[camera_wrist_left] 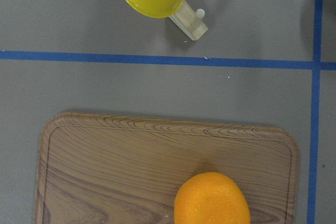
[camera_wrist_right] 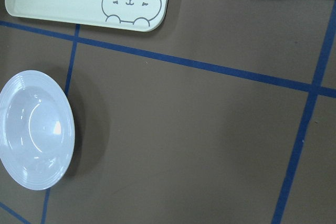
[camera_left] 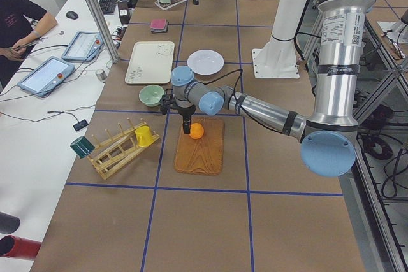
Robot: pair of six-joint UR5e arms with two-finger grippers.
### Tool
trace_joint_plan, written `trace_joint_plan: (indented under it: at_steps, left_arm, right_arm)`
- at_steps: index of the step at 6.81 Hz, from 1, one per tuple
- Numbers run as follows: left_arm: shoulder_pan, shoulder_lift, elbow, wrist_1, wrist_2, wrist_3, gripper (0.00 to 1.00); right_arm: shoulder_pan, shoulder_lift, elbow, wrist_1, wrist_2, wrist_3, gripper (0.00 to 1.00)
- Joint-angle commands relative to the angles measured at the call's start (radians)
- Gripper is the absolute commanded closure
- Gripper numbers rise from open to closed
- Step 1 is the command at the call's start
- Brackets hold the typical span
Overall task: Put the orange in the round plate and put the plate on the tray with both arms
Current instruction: 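Lower the left gripper onto the orange while the right arm approaches the plate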
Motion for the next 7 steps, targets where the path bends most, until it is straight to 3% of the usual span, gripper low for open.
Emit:
trace_joint_plan:
  at_steps: [1,3,7]
  left_arm:
    - [0.021,-0.002,0.058,-0.082,0.026,-0.034,0.0]
    - [0.079,-0.035,0.17,-0.241,0.041,-0.137,0.01]
    - [0.107,-0.043,0.188,-0.279,0.043,-0.194,0.01]
  right_arm:
    - [-0.037,0.025,-0.03,0.109,-0.006,0.128,0.0]
    - [-0.04,0.025,-0.028,0.117,-0.014,0.128,0.0]
    - [-0.051,0.025,-0.021,0.117,-0.02,0.128,0.0]
